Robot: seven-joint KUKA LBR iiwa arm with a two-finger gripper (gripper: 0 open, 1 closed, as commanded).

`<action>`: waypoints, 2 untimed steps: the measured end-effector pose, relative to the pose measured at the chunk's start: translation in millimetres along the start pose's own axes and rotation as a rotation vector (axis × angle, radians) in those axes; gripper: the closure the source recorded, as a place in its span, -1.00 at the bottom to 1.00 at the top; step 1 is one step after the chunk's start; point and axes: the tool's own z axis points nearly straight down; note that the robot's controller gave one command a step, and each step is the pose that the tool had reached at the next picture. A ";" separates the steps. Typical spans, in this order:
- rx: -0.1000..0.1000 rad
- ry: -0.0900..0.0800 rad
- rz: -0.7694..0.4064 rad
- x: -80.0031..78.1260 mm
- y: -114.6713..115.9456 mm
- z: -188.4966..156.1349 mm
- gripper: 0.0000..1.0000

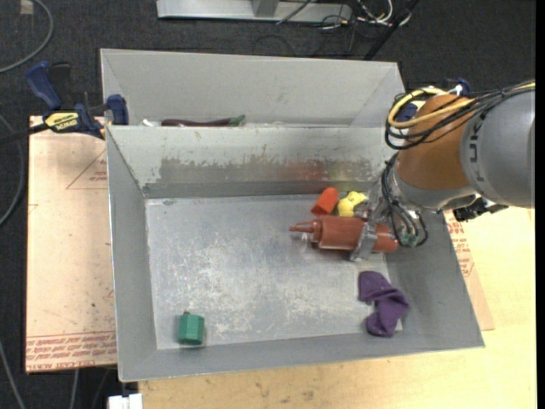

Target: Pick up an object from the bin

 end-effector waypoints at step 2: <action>0.001 0.007 -0.006 6.8 -1.2 -42.6 1.00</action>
Offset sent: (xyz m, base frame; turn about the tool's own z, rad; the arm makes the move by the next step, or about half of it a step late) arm -0.0098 -0.0010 0.0971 -0.0142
